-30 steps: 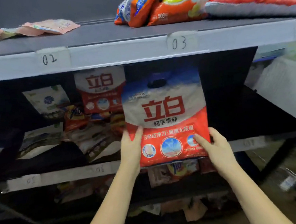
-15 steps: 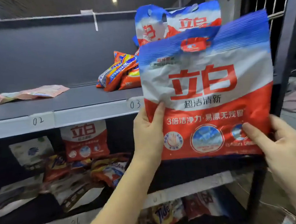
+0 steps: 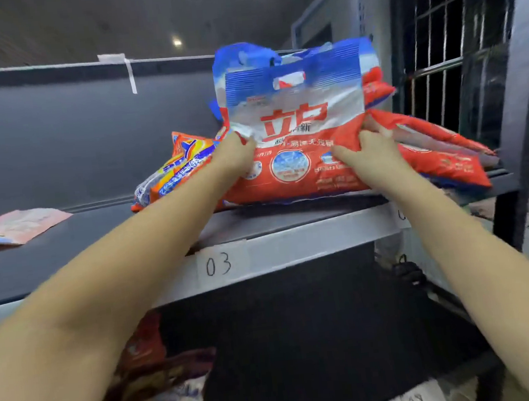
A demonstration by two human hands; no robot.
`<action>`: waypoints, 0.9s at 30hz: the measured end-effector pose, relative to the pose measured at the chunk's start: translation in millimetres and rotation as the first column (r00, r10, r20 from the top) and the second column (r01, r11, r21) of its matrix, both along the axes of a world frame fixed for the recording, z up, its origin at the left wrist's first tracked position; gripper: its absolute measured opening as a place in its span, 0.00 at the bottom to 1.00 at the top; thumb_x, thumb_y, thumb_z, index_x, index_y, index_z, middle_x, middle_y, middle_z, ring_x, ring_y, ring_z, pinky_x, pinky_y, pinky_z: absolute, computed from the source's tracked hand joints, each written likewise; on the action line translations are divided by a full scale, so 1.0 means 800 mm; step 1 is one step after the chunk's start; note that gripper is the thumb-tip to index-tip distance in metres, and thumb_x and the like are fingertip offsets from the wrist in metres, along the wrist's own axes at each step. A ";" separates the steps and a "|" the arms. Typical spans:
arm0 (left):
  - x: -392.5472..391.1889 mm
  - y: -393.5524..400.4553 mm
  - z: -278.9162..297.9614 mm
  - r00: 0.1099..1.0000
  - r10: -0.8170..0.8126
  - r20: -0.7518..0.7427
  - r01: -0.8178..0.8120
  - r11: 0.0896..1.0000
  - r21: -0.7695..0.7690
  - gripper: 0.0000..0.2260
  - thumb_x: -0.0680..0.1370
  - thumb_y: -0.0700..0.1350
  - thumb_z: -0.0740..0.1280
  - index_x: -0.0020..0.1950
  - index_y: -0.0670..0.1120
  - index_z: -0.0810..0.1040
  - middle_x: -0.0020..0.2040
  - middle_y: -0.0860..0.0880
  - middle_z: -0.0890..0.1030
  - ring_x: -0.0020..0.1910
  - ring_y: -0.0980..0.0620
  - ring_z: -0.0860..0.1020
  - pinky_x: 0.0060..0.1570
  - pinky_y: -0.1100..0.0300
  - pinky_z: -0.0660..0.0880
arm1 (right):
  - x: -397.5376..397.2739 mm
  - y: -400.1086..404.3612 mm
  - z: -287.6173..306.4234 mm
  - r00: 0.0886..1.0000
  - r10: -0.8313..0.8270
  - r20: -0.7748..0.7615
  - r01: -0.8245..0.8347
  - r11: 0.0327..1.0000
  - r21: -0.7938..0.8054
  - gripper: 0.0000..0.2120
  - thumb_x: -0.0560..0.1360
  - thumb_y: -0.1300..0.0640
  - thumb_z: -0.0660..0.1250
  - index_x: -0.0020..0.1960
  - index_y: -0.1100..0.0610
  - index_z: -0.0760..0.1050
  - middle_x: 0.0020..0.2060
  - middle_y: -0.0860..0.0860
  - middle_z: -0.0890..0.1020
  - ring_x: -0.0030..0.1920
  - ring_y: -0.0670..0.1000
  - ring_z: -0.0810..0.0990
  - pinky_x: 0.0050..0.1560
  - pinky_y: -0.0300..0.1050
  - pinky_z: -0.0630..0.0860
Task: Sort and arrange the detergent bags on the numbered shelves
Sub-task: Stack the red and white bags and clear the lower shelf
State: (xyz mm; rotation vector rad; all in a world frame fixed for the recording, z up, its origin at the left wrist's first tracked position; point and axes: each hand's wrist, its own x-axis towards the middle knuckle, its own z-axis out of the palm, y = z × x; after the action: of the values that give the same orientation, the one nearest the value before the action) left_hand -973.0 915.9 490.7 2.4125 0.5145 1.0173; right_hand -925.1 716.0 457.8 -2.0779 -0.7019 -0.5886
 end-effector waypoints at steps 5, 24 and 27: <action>-0.003 0.013 -0.012 0.985 0.087 -0.147 -0.066 0.987 0.147 0.23 0.83 0.53 0.52 0.64 0.35 0.70 0.63 0.36 0.74 0.62 0.38 0.72 0.58 0.53 0.67 | -0.005 -0.001 -0.016 0.999 0.009 -0.035 -0.014 0.991 -0.132 0.22 0.77 0.46 0.62 0.59 0.64 0.73 0.60 0.60 0.77 0.59 0.60 0.74 0.50 0.44 0.65; -0.261 -0.085 -0.199 0.993 0.004 0.122 -0.079 0.780 0.621 0.15 0.77 0.46 0.56 0.44 0.40 0.80 0.42 0.45 0.81 0.43 0.43 0.78 0.44 0.54 0.72 | -0.191 -0.051 -0.239 0.906 0.418 -0.065 -0.389 0.885 0.256 0.09 0.78 0.59 0.62 0.56 0.51 0.74 0.48 0.44 0.78 0.49 0.39 0.77 0.48 0.21 0.68; -0.301 -0.092 -0.279 0.998 0.055 -0.021 -0.034 0.829 0.558 0.15 0.77 0.46 0.55 0.43 0.43 0.80 0.40 0.48 0.80 0.40 0.48 0.77 0.41 0.56 0.74 | -0.231 -0.020 -0.301 0.850 0.491 -0.193 -0.480 0.871 0.103 0.09 0.79 0.58 0.61 0.58 0.51 0.74 0.49 0.40 0.76 0.49 0.34 0.74 0.48 0.21 0.68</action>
State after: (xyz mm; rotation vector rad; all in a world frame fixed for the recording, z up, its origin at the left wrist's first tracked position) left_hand -1214.0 842.3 267.7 2.9456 0.3105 1.2882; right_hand -1109.8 700.2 217.2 -1.7800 -1.0272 -0.0912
